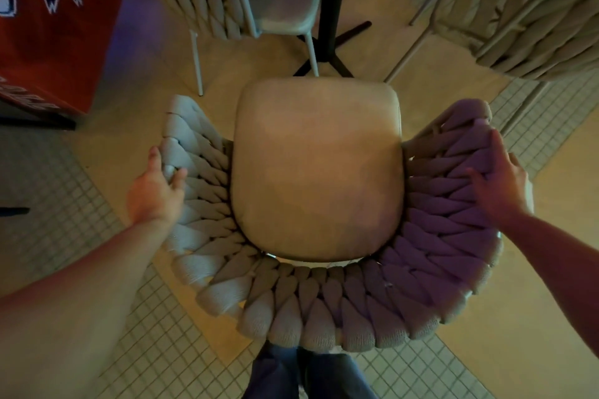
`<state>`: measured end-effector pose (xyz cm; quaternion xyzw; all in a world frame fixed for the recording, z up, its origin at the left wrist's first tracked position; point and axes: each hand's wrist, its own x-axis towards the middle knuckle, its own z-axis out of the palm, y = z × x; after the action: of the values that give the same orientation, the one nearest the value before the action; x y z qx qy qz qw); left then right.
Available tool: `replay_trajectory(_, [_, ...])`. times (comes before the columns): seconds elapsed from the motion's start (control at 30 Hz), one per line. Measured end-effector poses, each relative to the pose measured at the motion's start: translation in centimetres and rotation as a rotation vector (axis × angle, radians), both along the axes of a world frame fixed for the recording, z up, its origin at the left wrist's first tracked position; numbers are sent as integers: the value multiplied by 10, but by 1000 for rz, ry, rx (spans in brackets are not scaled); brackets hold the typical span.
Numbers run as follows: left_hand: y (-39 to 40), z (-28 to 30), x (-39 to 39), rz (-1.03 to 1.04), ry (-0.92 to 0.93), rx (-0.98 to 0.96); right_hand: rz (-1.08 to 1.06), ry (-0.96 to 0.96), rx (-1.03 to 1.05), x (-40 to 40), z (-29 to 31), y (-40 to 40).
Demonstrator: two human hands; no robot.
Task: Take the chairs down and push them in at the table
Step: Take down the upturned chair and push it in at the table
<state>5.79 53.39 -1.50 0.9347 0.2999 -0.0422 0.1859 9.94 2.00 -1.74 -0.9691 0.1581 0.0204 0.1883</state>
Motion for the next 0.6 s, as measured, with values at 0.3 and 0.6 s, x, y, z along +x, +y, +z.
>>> replay_trajectory(0.3, [-31,2,77,-18,11,-12,-56,7,1,57,-9,-34])
replay_trajectory(0.6, [-42,-1,122,36,7,-22,-21,-7,52,111,-6,-44])
